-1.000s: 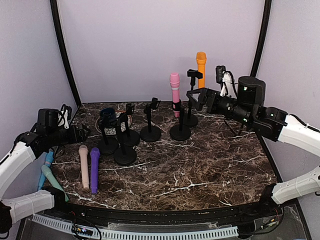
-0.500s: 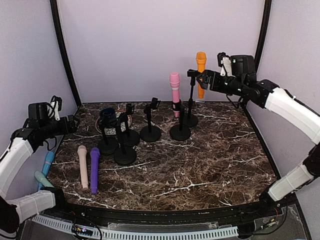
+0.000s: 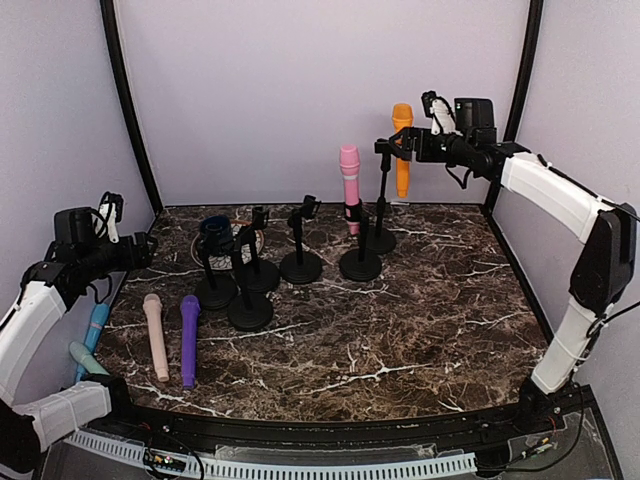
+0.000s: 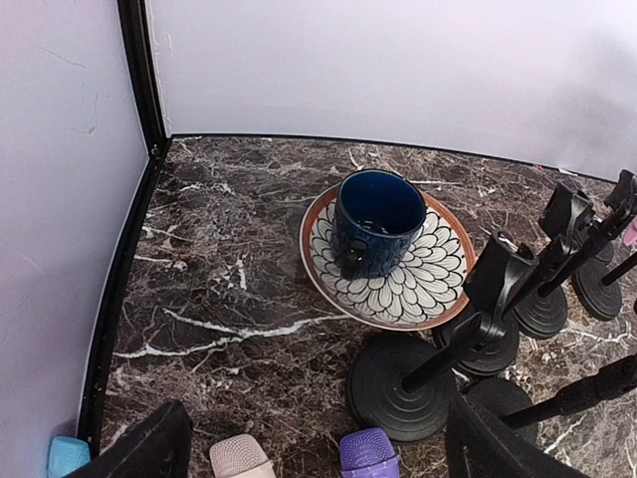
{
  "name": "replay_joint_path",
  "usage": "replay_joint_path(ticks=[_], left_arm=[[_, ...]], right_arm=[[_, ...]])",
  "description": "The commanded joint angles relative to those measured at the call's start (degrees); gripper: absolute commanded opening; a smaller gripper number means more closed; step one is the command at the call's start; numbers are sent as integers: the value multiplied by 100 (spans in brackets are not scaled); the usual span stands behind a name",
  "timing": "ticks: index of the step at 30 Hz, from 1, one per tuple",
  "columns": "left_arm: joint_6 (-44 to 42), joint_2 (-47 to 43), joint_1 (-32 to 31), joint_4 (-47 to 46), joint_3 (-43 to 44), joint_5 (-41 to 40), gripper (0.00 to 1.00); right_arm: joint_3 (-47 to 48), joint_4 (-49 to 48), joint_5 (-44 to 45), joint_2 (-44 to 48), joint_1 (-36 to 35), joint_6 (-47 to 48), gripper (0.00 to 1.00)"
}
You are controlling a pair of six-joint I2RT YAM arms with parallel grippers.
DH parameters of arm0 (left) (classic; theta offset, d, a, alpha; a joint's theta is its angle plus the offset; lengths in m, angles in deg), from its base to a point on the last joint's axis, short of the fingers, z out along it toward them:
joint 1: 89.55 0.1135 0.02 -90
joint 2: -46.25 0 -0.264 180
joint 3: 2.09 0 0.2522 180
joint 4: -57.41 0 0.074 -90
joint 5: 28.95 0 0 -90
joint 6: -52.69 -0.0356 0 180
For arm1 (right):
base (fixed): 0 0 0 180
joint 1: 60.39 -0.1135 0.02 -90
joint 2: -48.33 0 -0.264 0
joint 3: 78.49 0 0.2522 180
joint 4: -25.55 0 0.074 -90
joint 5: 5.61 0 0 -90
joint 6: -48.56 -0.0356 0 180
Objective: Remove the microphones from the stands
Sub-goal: Place the microphone at the corner of the board, then pick up the microphone stand with the microphone from the corner of the board.
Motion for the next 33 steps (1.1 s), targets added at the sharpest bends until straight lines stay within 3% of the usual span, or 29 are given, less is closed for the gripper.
replay_joint_path(ticks=[1, 14, 18, 24, 33], left_arm=[[-101, 80, 32, -143, -50, 116, 90], [-165, 217, 29, -142, -54, 36, 90], [-190, 224, 33, -142, -61, -35, 90], [-206, 281, 32, -155, -59, -22, 90], [-226, 267, 27, -156, -58, -9, 90]], right_arm=[[253, -773, -201, -181, 53, 337, 95], [658, -1456, -208, -745, 53, 791, 70], [561, -1597, -75, -774, 53, 827, 55], [307, -1870, 232, -496, 53, 917, 36], [-163, -1897, 777, 299, 53, 1250, 20]])
